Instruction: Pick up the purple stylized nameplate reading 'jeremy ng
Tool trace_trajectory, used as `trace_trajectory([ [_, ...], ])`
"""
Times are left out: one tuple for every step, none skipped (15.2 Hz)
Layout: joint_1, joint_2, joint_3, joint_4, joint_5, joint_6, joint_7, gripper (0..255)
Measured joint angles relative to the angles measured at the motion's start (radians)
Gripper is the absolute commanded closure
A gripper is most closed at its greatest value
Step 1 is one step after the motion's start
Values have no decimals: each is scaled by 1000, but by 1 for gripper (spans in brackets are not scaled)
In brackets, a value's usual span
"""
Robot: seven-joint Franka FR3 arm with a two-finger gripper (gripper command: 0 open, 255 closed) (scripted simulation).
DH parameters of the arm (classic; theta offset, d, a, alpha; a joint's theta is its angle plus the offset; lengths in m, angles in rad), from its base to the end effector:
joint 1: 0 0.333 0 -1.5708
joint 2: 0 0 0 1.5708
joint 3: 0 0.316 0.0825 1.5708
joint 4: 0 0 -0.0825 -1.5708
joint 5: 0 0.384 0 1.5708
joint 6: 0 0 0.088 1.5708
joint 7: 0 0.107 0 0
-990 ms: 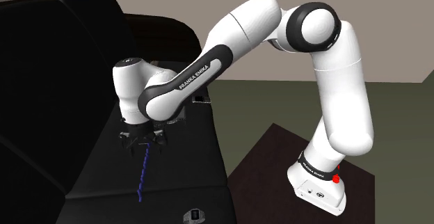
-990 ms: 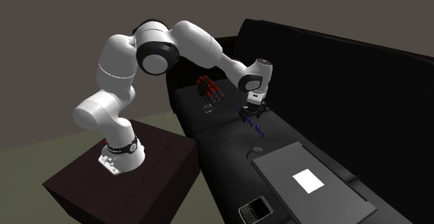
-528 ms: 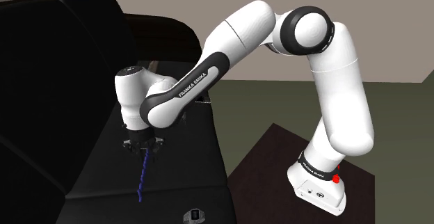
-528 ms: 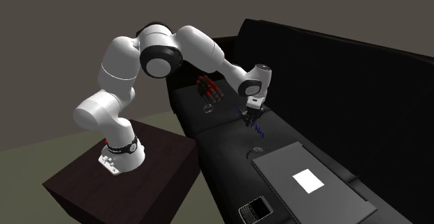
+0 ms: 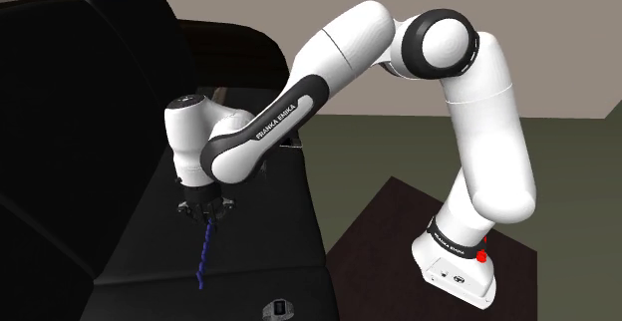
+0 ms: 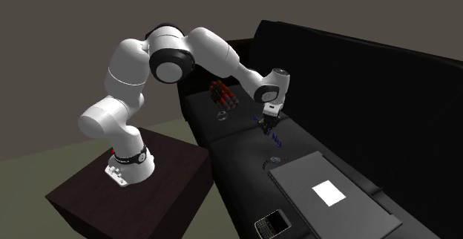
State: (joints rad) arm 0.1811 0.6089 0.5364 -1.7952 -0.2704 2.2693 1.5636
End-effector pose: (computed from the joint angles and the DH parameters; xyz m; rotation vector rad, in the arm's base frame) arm 0.5108 0.4007 0.2455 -2.9165 1.1321 0.1585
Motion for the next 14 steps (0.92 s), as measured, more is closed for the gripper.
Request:
trace_trajectory([
  [-2, -5, 2, -2, 3, -3, -1, 255],
  [-4, -11, 5, -1, 6, -10, -2, 255],
  [-7, -18, 8, 0, 10, -17, -5, 255],
  [-9, -25, 11, 1, 14, -25, -6, 255],
  [-10, -32, 15, 4, 18, -34, -8, 255],
  [-13, -41, 18, 6, 23, -45, -10, 255],
  [-14, -49, 22, 10, 27, -55, -11, 255],
  [-17, -56, 25, 13, 32, -64, -14, 255],
  [-20, -64, 28, 14, 36, -73, -17, 255],
  [-23, -73, 32, 15, 42, -83, -19, 255],
  [-24, -79, 35, 20, 45, -93, -20, 255],
  [-29, -91, 39, 19, 52, -103, -24, 255],
  [-29, -96, 42, 27, 55, -114, -24, 255],
  [-31, -105, 45, 26, 60, -122, -25, 255],
])
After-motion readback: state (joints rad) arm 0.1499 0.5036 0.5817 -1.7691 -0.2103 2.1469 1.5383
